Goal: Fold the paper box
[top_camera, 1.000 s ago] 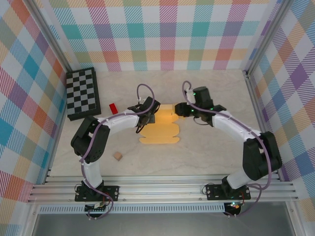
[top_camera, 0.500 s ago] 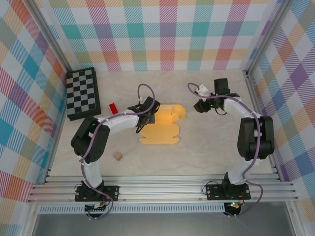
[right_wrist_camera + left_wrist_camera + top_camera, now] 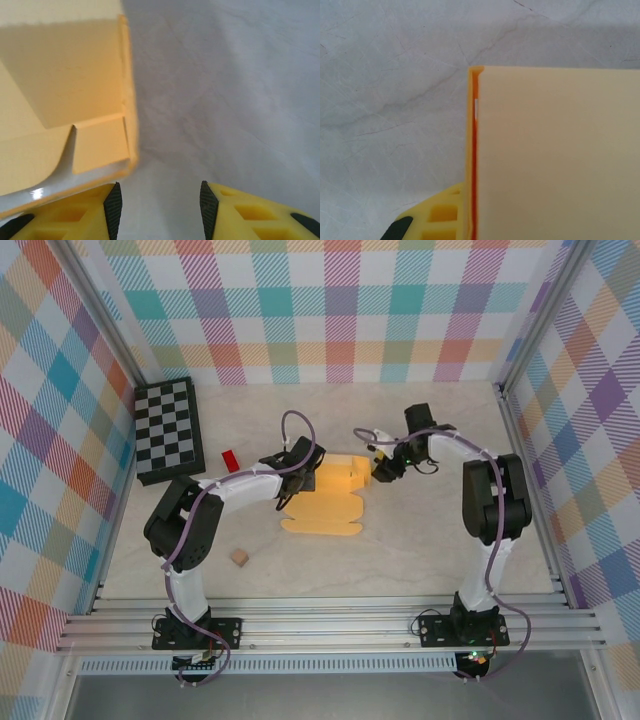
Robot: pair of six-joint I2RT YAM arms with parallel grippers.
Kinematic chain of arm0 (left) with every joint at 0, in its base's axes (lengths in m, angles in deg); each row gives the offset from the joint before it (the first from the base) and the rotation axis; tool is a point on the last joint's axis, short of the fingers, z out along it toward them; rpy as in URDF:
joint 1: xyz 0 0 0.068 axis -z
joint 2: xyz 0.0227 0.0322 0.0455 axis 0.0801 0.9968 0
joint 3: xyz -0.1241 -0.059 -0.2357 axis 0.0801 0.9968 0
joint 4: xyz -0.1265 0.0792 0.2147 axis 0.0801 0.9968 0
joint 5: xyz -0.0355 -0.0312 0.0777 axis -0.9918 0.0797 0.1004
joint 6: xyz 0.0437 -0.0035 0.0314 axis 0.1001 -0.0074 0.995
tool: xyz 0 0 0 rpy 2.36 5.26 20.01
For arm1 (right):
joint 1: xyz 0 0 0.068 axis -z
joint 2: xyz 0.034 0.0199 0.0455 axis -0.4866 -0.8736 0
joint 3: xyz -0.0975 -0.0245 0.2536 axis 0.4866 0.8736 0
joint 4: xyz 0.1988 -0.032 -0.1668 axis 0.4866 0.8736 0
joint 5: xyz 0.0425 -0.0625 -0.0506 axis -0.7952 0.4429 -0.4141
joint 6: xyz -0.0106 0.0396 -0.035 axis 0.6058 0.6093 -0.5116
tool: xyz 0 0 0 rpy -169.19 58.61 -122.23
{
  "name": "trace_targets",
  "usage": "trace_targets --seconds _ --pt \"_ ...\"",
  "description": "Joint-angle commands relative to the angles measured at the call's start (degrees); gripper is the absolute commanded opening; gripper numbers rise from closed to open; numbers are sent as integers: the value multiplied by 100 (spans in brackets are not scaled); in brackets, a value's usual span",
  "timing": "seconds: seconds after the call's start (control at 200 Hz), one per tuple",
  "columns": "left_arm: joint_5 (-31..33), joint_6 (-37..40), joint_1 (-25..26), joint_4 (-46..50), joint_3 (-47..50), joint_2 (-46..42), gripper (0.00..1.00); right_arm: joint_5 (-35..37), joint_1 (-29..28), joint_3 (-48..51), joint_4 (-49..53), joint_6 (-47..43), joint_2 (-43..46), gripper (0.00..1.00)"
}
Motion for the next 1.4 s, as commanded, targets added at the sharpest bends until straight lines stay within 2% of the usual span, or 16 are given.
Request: trace_targets --seconds 0.0,0.6,0.7,0.845,1.075,1.195,1.4 --pt "-326 92 -41 160 76 108 0 -604 -141 31 210 -301 63 48" --pt "-460 30 2 245 -28 111 0 -464 -877 722 -870 561 619 45" --pt "-462 -3 12 211 7 58 0 19 -942 791 -1260 1094 617 42" --pt "-544 -53 29 181 43 29 0 867 -1029 979 -1997 2105 651 44" --pt "-607 -112 56 137 104 20 0 1124 -1146 805 -2031 2997 639 46" --pt "-718 -227 56 158 134 -29 0 1259 -1157 908 -2365 3705 696 45" --pt "-826 -738 87 253 143 -146 0 2602 -1575 1061 -2649 4474 652 43"
